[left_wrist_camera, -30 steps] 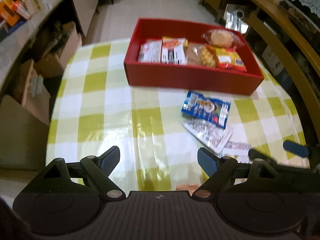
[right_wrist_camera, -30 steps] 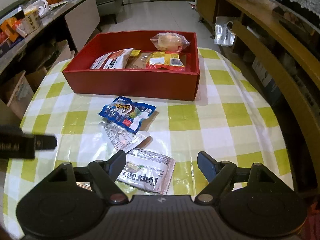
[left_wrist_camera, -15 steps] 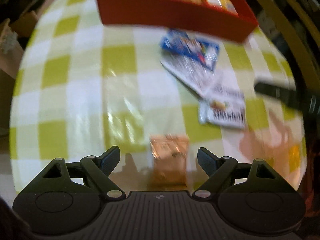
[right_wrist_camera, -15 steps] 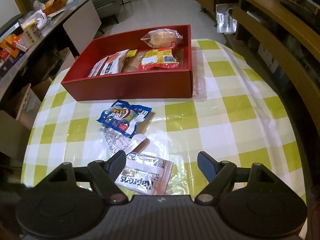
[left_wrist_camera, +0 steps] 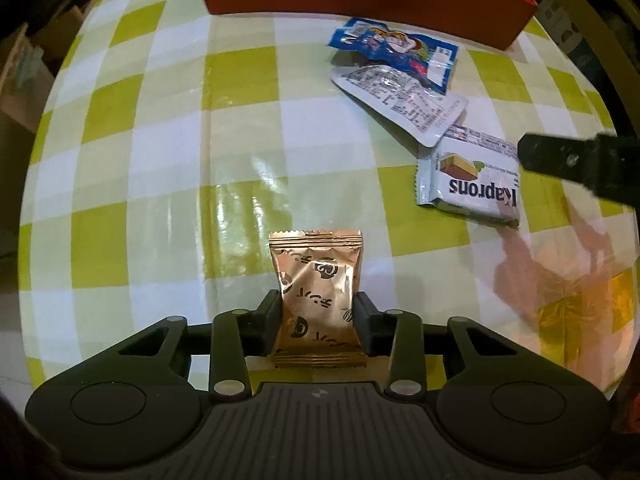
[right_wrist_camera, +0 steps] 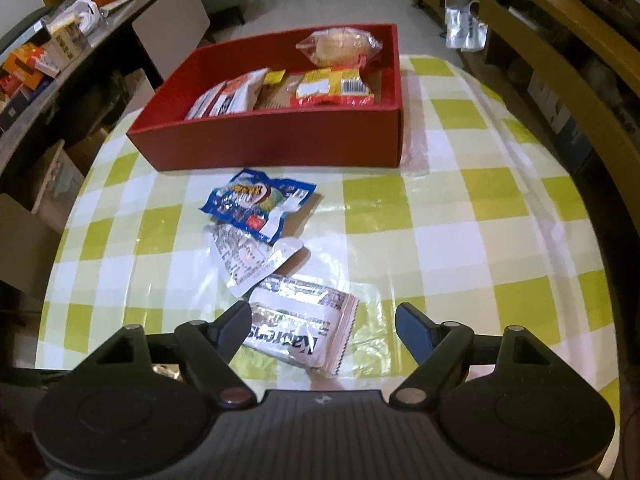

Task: Organize snacks
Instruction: 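Grasp the gold cookie pack with the left gripper while the right gripper grasps the Kaprons pack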

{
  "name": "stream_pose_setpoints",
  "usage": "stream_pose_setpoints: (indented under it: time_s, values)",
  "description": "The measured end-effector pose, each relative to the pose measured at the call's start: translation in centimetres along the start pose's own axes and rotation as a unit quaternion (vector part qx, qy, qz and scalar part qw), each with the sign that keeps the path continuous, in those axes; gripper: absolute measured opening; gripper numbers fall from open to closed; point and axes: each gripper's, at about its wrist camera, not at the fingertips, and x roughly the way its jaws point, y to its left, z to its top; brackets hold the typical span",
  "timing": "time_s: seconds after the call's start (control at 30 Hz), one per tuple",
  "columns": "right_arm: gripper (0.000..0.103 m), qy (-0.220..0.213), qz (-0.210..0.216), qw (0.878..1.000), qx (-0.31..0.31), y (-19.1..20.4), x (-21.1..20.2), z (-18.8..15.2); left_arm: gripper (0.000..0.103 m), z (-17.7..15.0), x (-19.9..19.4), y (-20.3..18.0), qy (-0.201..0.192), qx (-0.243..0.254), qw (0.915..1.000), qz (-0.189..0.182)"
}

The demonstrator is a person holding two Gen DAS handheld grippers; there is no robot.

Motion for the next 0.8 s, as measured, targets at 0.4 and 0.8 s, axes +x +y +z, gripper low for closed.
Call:
stream_pose_setpoints:
  time_s: [0.4,0.8]
  values:
    - [0.087,0.006,0.045,0.996,-0.082,2.7,3.5,2.9,0.046,0.1,-2.9,2.2,-0.032,-0.005,0.999,-0.03]
    - [0.087,0.107,0.067,0.983,-0.131,2.5,4.5,-0.4,0.047,1.5,-2.4,3.6,-0.017,-0.027,0.9983,-0.048]
